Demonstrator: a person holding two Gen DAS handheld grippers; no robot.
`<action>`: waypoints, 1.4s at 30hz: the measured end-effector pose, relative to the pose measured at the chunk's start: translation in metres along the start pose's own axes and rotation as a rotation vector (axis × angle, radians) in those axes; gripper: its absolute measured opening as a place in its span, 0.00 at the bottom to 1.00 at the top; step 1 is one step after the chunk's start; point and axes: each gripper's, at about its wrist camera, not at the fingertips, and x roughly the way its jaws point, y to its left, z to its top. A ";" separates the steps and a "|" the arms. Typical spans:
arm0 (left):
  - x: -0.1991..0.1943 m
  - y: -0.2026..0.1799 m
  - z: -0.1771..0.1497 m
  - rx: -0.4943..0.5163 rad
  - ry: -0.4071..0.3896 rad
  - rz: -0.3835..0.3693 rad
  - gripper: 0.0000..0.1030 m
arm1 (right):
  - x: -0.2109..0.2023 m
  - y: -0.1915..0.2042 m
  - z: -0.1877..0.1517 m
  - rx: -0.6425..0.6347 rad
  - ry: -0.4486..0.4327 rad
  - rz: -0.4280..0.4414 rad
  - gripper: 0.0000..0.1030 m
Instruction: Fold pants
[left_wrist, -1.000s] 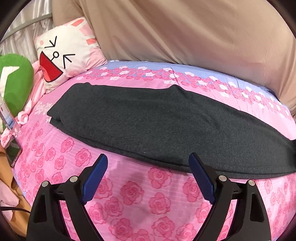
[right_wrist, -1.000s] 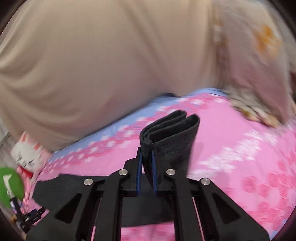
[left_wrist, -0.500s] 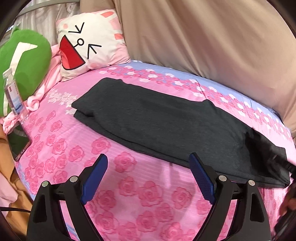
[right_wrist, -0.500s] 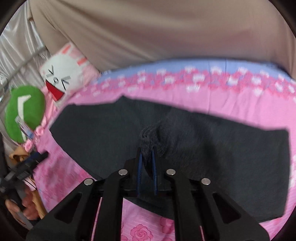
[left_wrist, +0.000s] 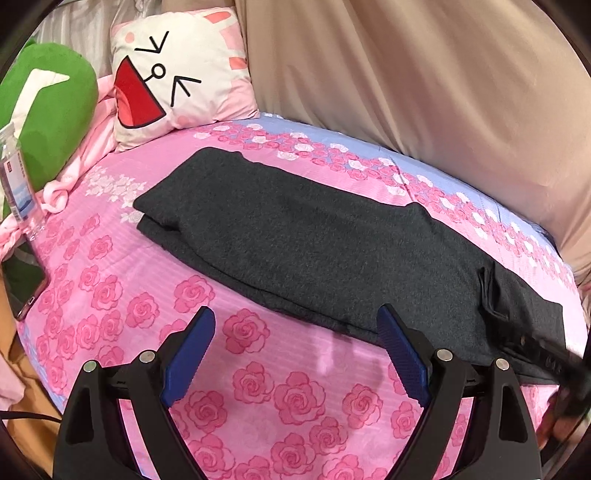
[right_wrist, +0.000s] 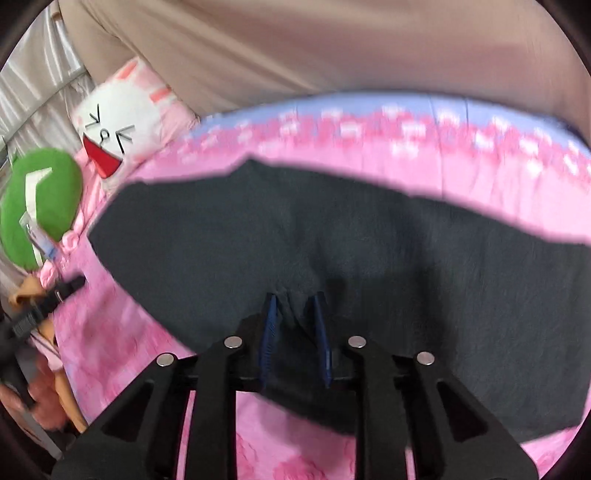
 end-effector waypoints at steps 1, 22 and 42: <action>-0.002 0.003 -0.001 0.004 -0.005 0.008 0.84 | -0.017 -0.010 -0.006 0.028 -0.033 -0.011 0.29; -0.004 -0.054 -0.021 0.067 0.034 -0.016 0.84 | -0.096 -0.174 -0.069 0.486 -0.184 -0.012 0.15; -0.003 -0.087 -0.029 0.126 0.048 -0.039 0.84 | -0.237 -0.172 -0.095 0.274 -0.361 -0.331 0.25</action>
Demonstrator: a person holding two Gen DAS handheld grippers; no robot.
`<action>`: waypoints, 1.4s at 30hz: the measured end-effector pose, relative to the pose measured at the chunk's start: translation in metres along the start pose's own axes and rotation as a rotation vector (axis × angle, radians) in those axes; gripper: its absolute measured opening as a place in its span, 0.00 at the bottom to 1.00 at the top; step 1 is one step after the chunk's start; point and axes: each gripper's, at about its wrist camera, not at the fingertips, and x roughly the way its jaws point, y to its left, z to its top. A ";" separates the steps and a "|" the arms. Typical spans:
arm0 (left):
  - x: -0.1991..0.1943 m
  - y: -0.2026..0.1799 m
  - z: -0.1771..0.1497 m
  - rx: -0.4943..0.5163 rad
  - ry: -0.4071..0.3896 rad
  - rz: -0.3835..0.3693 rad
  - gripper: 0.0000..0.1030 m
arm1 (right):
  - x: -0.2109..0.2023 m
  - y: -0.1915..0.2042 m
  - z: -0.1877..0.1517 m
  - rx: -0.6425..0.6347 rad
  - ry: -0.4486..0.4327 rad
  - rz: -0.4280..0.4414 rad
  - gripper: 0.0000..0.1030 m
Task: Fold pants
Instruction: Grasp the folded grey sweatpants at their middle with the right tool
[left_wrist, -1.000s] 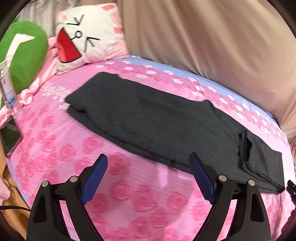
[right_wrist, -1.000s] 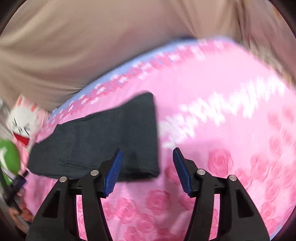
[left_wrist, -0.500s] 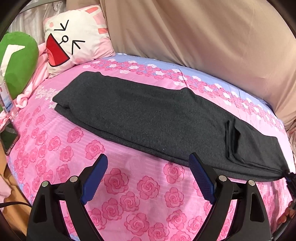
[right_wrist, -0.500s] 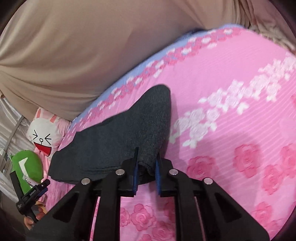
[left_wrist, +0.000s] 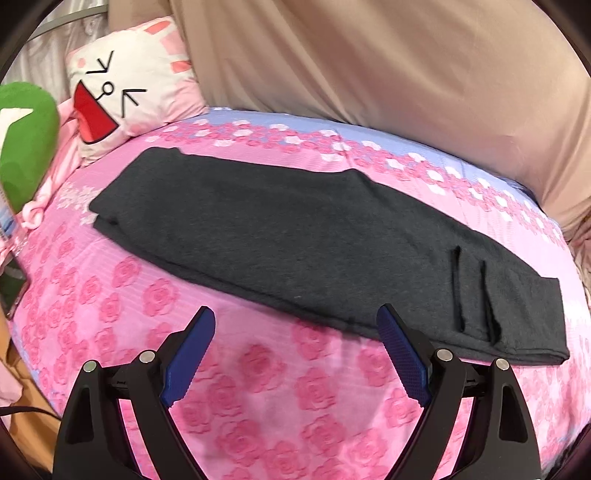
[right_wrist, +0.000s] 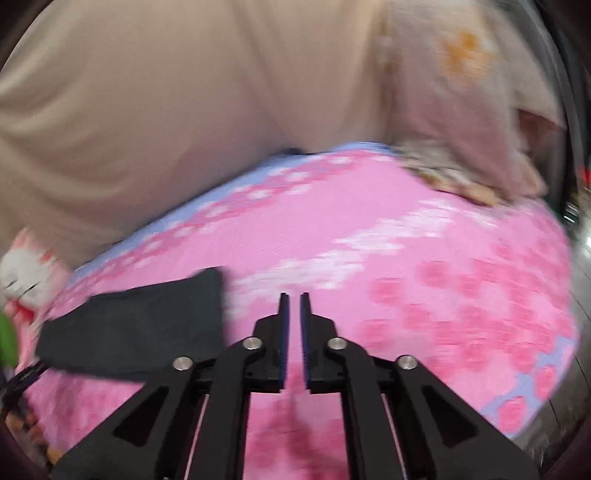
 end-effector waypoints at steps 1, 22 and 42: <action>0.001 -0.004 0.001 -0.004 0.001 -0.010 0.84 | 0.007 0.030 -0.003 -0.067 0.030 0.054 0.37; -0.008 0.070 0.012 -0.108 -0.039 0.016 0.84 | 0.134 0.259 -0.023 -0.405 0.236 0.370 0.03; 0.028 0.213 0.062 -0.490 -0.010 0.037 0.84 | 0.146 0.247 -0.031 -0.351 0.216 0.295 0.09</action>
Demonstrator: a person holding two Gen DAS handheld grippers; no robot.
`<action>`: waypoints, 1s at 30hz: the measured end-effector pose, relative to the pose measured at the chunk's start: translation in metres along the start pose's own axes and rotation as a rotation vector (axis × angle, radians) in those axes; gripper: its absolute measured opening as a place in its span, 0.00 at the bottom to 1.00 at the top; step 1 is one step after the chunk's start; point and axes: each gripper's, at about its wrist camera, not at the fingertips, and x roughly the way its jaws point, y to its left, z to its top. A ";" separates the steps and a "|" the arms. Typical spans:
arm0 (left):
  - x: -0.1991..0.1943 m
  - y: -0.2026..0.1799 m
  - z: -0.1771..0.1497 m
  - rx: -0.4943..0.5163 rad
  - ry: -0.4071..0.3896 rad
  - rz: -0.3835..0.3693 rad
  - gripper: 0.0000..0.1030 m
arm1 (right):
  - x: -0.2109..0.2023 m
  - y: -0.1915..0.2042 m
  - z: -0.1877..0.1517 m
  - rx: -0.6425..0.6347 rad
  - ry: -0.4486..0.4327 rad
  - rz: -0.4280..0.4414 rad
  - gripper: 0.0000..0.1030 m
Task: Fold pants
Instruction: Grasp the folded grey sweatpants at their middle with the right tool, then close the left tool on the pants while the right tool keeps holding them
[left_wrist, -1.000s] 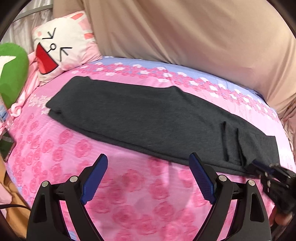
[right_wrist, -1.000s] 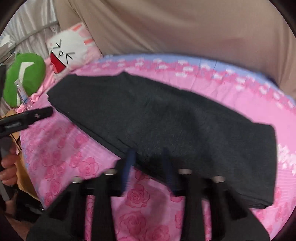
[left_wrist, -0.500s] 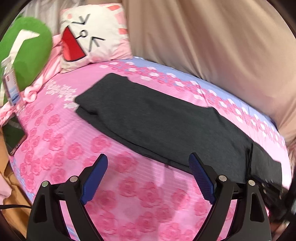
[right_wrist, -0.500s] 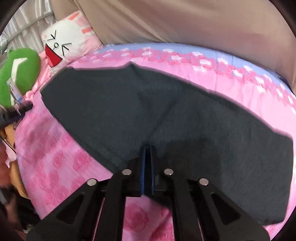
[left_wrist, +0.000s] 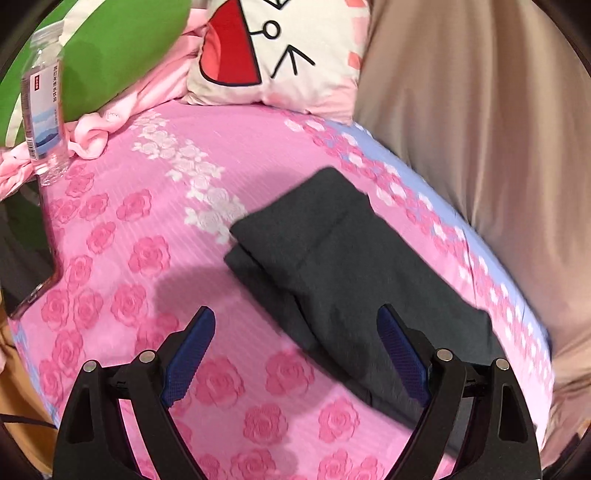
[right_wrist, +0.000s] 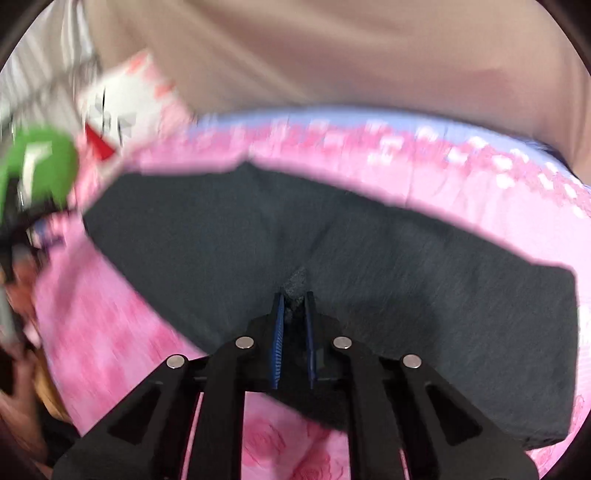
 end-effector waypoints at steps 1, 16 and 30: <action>0.001 0.001 0.003 -0.006 -0.001 -0.003 0.84 | -0.005 0.004 0.010 0.010 -0.031 0.018 0.09; 0.058 0.001 0.019 -0.100 0.095 -0.006 0.88 | -0.050 -0.055 -0.012 0.185 -0.065 -0.053 0.41; 0.069 -0.004 0.027 -0.103 0.061 0.009 0.22 | -0.056 -0.163 -0.080 0.541 -0.016 -0.007 0.19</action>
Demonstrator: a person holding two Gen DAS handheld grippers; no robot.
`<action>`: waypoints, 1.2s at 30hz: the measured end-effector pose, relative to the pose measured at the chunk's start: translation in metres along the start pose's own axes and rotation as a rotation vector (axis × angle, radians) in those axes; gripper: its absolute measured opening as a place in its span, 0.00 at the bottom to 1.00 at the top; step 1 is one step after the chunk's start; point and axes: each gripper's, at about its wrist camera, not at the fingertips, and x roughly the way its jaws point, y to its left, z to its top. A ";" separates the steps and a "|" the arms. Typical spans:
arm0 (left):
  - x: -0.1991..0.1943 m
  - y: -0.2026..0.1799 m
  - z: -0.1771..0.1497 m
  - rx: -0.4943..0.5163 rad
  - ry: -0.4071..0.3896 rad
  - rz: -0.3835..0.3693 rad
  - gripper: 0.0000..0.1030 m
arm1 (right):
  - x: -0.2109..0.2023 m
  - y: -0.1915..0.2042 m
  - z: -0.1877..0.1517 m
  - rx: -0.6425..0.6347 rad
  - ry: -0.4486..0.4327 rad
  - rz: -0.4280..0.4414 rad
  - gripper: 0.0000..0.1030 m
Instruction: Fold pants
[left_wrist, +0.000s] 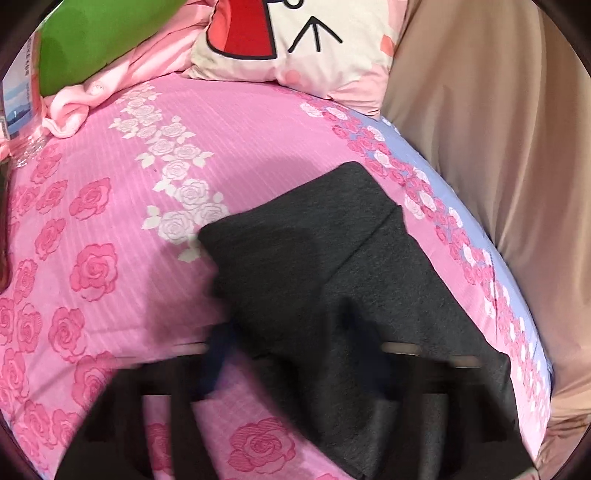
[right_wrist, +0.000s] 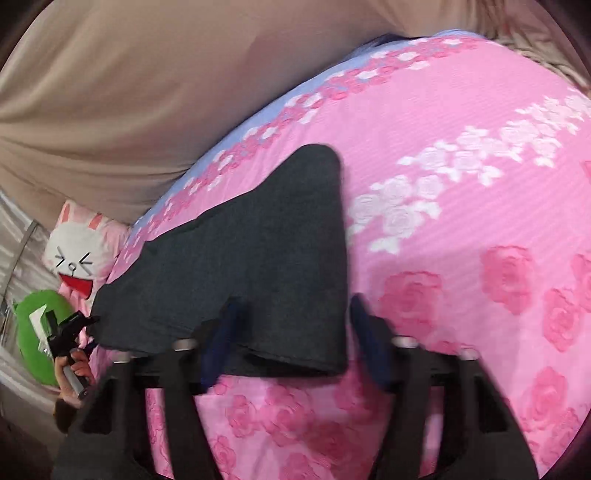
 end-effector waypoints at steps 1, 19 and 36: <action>0.002 0.002 0.001 -0.015 0.019 -0.026 0.19 | 0.002 0.004 0.000 -0.011 0.001 -0.002 0.14; -0.055 -0.045 -0.093 0.181 0.214 -0.224 0.15 | -0.152 -0.082 0.012 -0.062 -0.194 -0.318 0.18; -0.055 -0.035 -0.120 0.088 0.160 -0.110 0.62 | -0.013 0.061 -0.055 -0.517 0.046 -0.197 0.37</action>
